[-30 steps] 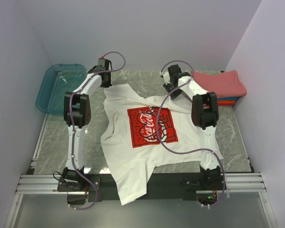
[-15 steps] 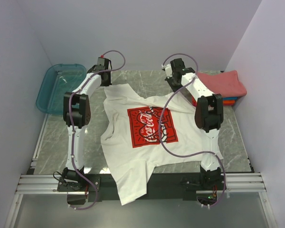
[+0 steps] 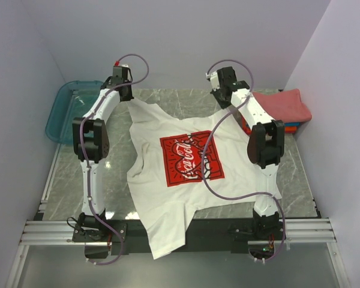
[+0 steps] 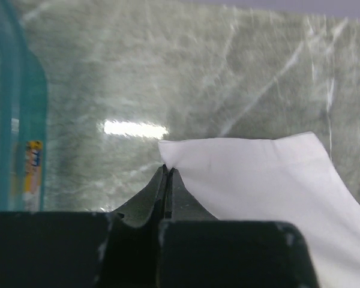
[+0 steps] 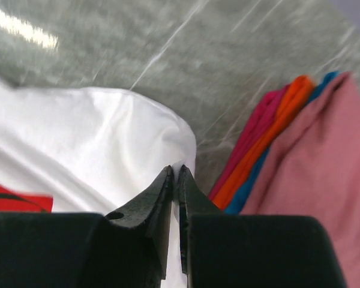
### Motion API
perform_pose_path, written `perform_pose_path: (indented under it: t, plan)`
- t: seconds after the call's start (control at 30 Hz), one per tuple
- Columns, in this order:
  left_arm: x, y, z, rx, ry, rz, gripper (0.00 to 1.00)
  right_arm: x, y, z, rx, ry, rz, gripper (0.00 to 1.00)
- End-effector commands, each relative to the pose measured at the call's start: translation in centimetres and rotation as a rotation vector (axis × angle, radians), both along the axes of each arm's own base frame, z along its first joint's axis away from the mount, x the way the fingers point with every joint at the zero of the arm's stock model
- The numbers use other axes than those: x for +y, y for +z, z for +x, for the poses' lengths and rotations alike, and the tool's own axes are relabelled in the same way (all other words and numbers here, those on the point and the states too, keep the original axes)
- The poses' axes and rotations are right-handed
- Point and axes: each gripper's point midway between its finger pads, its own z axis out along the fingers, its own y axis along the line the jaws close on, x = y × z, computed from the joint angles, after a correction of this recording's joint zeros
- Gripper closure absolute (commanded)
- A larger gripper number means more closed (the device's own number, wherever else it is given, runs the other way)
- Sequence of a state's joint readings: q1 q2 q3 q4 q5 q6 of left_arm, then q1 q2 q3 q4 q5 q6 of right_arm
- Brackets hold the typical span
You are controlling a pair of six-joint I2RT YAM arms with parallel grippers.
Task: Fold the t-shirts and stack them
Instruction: Flatten the tshirt out
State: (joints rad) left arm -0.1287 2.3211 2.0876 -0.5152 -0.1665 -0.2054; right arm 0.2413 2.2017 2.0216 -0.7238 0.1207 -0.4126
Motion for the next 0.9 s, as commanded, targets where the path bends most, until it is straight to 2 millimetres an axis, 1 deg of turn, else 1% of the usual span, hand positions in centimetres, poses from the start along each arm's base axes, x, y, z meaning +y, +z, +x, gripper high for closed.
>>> perform_pose_path:
  t: [0.0, 0.03, 0.07, 0.17, 0.2, 0.27, 0.3, 0.33, 0.37, 0.4, 0.43, 0.5, 0.53, 0.57, 0.67, 0.73, 0.77, 0.87]
  plan:
    - [2.0, 7.3, 2.3, -0.191, 0.073, -0.026, 1.00, -0.6, 4.2, 3.2, -0.154, -0.026, -0.008, 0.96]
    - [2.2, 7.4, 2.4, -0.196, 0.080, -0.026, 1.00, -0.9, 4.5, 3.7, -0.171, -0.031, -0.010, 0.96]
    - [2.7, 7.7, 2.9, -0.209, 0.090, -0.027, 1.00, -1.0, 4.1, 3.9, -0.171, -0.036, -0.020, 0.96]
    - [3.3, 8.0, 3.9, -0.231, 0.105, -0.030, 1.00, -1.4, 4.2, 4.9, -0.204, -0.046, -0.027, 0.96]
    - [3.5, 7.9, 4.2, -0.234, 0.109, -0.029, 1.00, -1.5, 4.0, 5.2, -0.206, -0.050, -0.033, 0.96]
    - [3.5, 7.9, 5.0, -0.248, 0.111, -0.030, 1.00, -1.8, 4.4, 5.9, -0.232, -0.057, -0.034, 0.96]
    - [3.5, 7.9, 5.2, -0.252, 0.111, -0.031, 1.00, -2.0, 3.9, 6.2, -0.231, -0.062, -0.042, 0.97]
    - [3.4, 7.9, 5.6, -0.262, 0.112, -0.033, 1.00, -2.2, 4.2, 6.6, -0.249, -0.068, -0.045, 0.97]
    - [3.4, 7.9, 5.9, -0.269, 0.111, -0.037, 1.00, -2.5, 4.2, 6.9, -0.256, -0.076, -0.049, 0.97]
    - [3.4, 7.7, 6.1, -0.273, 0.113, -0.037, 1.00, -2.7, 3.7, 7.1, -0.254, -0.080, -0.062, 0.98]
    - [3.4, 7.9, 6.4, -0.287, 0.115, -0.042, 1.00, -2.9, 3.9, 7.5, -0.269, -0.084, -0.066, 0.98]
    - [3.4, 7.4, 6.7, -0.288, 0.117, -0.042, 1.00, -3.5, 3.3, 7.9, -0.268, -0.093, -0.084, 0.99]
    - [3.4, 7.2, 6.8, -0.289, 0.118, -0.041, 1.00, -3.8, 3.3, 8.2, -0.278, -0.101, -0.091, 1.00]
    - [3.4, 6.9, 6.9, -0.289, 0.121, -0.042, 1.00, -4.0, 2.9, 8.4, -0.275, -0.103, -0.094, 1.00]
    - [3.4, 6.1, 7.3, -0.288, 0.123, -0.042, 0.99, -4.8, 2.4, 8.9, -0.284, -0.118, -0.111, 1.00]
    - [3.5, 6.0, 7.4, -0.295, 0.132, -0.042, 1.00, -5.4, 2.4, 9.2, -0.296, -0.127, -0.117, 1.00]
    - [3.5, 5.9, 7.5, -0.295, 0.132, -0.044, 1.00, -5.5, 2.2, 9.2, -0.294, -0.132, -0.123, 1.00]
    - [3.5, 6.3, 7.8, -0.315, 0.135, -0.048, 1.00, -6.2, 2.0, 9.6, -0.305, -0.143, -0.139, 1.00]
